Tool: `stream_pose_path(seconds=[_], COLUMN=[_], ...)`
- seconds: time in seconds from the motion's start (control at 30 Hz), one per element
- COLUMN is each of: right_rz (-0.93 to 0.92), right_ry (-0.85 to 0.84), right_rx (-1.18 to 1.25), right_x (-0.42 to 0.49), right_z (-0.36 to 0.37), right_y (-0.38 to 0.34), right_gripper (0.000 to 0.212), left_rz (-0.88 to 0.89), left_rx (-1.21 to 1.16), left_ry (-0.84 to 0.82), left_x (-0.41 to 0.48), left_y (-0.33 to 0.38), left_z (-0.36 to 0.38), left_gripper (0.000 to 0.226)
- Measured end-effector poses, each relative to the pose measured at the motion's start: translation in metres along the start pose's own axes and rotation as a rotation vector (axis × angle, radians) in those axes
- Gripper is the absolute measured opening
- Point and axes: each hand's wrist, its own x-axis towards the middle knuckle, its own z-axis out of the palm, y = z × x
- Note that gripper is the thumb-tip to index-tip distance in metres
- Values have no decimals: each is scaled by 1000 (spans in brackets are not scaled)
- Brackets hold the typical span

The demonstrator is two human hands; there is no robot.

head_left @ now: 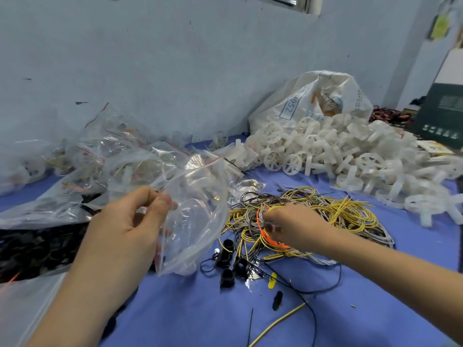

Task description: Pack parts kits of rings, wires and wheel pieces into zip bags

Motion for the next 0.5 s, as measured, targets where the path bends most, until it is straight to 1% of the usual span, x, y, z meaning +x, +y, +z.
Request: stream_pose_path(seconds=[0.03,0.1,0.17,0.27,0.37,0.5], right_rz=[10,6,16,51,113,170], right_ry=[10,21,37,48,18,-77], right_rx=[8,68,125,121,247,352], right_x=[-1,0,2,4,5,6], right_z=[7,14,17,21,20,19], right_y=[-1,0,3,7,10,12], right_gripper=[12,3,9,7,20,26], left_rz=[0,10,26,37,39,39], left_rx=[-3,-4,-6,-9,-21,13], left_ry=[-11,-26,-30,-38,-54,-72], left_x=[0,0,0,-1,-2,-2], left_y=[0,1,1,1,3,4], left_z=[0,0,1,1,1,3], left_gripper=[24,23,23,23,27,28])
